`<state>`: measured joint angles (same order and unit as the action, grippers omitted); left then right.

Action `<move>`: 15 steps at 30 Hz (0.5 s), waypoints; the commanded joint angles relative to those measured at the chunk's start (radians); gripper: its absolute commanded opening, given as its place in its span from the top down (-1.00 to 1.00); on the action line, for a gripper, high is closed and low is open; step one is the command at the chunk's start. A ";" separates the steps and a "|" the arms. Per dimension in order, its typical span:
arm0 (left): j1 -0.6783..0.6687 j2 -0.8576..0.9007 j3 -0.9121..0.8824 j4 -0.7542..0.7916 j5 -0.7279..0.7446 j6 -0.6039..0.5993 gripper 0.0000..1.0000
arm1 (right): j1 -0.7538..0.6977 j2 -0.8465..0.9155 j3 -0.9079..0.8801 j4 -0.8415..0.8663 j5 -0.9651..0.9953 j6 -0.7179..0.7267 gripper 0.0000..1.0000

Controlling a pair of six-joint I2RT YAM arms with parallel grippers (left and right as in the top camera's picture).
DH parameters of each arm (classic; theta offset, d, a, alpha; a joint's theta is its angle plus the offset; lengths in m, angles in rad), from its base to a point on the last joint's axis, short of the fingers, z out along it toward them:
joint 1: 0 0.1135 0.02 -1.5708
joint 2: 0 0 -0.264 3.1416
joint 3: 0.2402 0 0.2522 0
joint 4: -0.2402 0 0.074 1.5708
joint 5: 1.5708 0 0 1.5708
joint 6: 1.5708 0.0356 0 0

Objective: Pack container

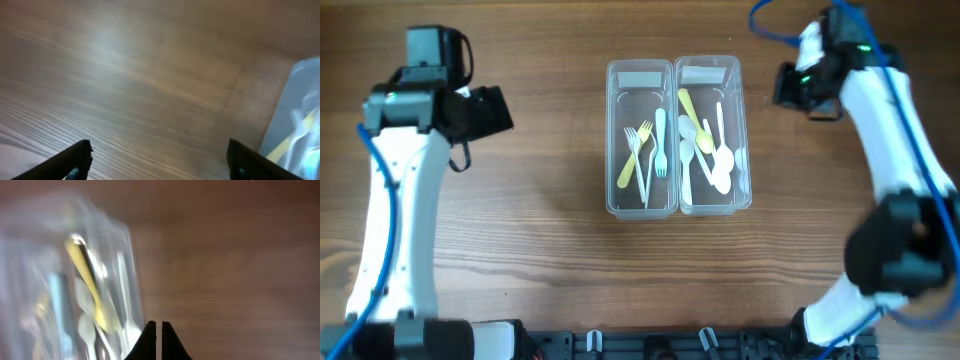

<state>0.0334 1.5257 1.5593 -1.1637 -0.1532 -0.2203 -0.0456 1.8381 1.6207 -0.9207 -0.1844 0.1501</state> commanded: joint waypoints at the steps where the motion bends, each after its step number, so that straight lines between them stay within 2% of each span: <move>1: 0.007 -0.196 0.106 0.006 -0.040 0.025 -0.74 | -0.009 -0.294 0.052 0.050 0.059 -0.049 0.91; 7: 0.007 -0.473 0.107 -0.010 -0.039 -0.004 -0.89 | -0.009 -0.611 0.052 0.080 0.084 -0.145 0.79; 9: 0.007 -0.558 0.107 -0.033 -0.039 -0.004 -0.99 | -0.009 -0.697 0.052 0.070 0.109 -0.150 0.66; 11: 0.007 -0.626 0.107 -0.053 -0.039 -0.004 -0.99 | -0.009 -0.768 0.052 0.056 0.110 -0.149 0.26; 12: 0.007 -0.661 0.107 -0.064 -0.039 -0.004 -0.99 | -0.009 -0.795 0.052 0.047 0.110 -0.146 -0.11; 13: 0.007 -0.690 0.107 -0.075 -0.040 -0.004 -0.99 | -0.009 -0.814 0.052 0.040 0.109 -0.146 -0.36; 15: 0.007 -0.740 0.107 -0.097 -0.048 -0.004 -0.99 | -0.009 -0.856 0.051 0.018 0.110 -0.146 -0.99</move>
<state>0.0349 0.8433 1.6714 -1.2358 -0.1802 -0.2222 -0.0578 1.0069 1.6821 -0.8787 -0.1051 0.0204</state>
